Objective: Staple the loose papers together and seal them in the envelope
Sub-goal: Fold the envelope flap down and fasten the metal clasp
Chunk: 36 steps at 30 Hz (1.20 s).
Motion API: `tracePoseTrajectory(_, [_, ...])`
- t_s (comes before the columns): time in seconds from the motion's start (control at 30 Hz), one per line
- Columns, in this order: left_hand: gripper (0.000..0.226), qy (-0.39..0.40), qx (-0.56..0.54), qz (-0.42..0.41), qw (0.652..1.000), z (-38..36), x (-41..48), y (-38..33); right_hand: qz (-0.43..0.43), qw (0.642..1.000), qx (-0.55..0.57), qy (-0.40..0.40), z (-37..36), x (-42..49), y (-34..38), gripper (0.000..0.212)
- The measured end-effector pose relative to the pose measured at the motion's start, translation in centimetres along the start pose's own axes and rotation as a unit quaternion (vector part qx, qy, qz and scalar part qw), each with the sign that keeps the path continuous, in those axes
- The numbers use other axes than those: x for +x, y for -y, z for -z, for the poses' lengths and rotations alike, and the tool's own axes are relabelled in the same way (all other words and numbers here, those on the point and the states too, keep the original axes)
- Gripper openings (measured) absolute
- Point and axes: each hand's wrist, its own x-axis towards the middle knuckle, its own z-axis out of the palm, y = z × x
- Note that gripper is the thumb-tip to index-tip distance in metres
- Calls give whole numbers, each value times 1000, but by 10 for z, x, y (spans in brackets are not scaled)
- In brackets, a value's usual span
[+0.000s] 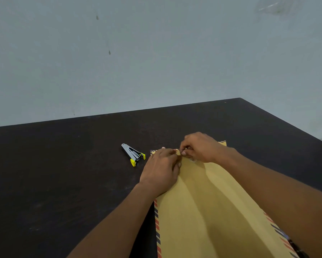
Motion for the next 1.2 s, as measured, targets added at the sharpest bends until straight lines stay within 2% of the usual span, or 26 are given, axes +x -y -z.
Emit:
tracePoseTrajectory(0.17, [30,-14,-12,-3,1000,6,-6,-9,-31,995,97,-13,2,3,-14,2])
tracePoseTrajectory(0.27, [32,-12,-6,3,1000,5,-4,-7,-57,988,142,-18,1,9,-22,5])
tracePoseTrajectory(0.6, [46,8,9,-6,1000,1,-5,-8,-93,986,126,-48,-3,-3,-45,9])
tracePoseTrajectory(0.73, [45,14,23,-8,1000,1,-5,-8,-93,990,56,-88,-11,-9,-47,17])
tracePoseTrajectory(0.87, [42,26,43,-10,999,1,-6,-10,-95,989,27,-110,-14,-13,-47,9])
tracePoseTrajectory(0.97, [40,27,46,1,999,2,-6,-11,-83,991,-4,-109,-14,-20,-45,10])
tracePoseTrajectory(1.2, [39,26,35,20,999,2,-4,-13,-11,985,-155,-71,-8,-57,-32,22])
